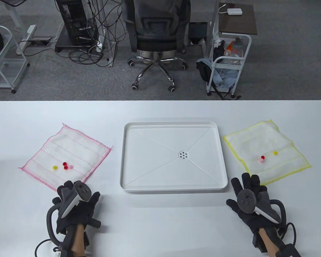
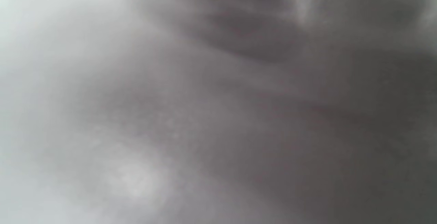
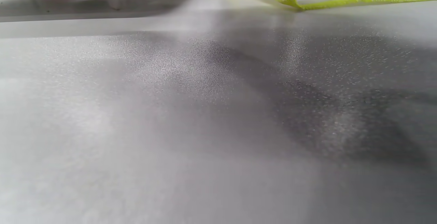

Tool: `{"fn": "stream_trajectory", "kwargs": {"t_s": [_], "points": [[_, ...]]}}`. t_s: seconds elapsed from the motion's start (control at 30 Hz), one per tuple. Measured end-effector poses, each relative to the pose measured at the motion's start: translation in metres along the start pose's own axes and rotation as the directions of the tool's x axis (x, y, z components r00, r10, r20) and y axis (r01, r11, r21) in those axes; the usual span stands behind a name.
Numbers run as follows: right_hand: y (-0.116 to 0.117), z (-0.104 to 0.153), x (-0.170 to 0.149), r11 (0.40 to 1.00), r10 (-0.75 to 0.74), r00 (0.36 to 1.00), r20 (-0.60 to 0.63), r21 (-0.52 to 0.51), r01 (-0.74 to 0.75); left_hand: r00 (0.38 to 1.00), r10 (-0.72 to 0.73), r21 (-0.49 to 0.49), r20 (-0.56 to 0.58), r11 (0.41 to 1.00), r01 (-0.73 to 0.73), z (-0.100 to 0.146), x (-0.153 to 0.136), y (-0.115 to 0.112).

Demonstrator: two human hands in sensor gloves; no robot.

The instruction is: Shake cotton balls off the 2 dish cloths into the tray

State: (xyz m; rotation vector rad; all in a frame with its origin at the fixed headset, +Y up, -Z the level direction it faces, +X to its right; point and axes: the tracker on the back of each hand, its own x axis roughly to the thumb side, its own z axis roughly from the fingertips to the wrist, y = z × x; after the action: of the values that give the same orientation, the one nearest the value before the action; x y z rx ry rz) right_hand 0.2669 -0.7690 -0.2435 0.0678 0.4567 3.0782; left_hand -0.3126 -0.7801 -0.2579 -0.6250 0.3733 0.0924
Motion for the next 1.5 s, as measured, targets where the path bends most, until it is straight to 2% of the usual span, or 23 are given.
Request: {"fn": "stream_trajectory", "kwargs": {"t_s": [0.2, 0.67, 1.13, 1.5], "points": [[0.0, 0.0, -0.001, 1.0, -0.007, 1.0, -0.007, 0.004, 0.007, 0.999, -0.048, -0.039, 0.001, 0.998, 0.048, -0.003, 0.005, -0.006], [0.0, -0.001, -0.002, 1.0, -0.009, 1.0, -0.007, 0.014, 0.009, 0.995, -0.098, 0.009, -0.015, 0.995, 0.098, 0.008, 0.021, -0.008], [0.0, -0.001, -0.002, 1.0, -0.004, 1.0, -0.009, 0.018, 0.004, 0.993, -0.12, 0.057, 0.02, 0.991, 0.119, 0.035, 0.043, -0.009], [0.001, -0.001, -0.002, 1.0, -0.002, 1.0, -0.009, 0.017, 0.002, 0.975, -0.219, 0.111, 0.043, 0.971, 0.214, 0.054, 0.067, -0.013]]}}
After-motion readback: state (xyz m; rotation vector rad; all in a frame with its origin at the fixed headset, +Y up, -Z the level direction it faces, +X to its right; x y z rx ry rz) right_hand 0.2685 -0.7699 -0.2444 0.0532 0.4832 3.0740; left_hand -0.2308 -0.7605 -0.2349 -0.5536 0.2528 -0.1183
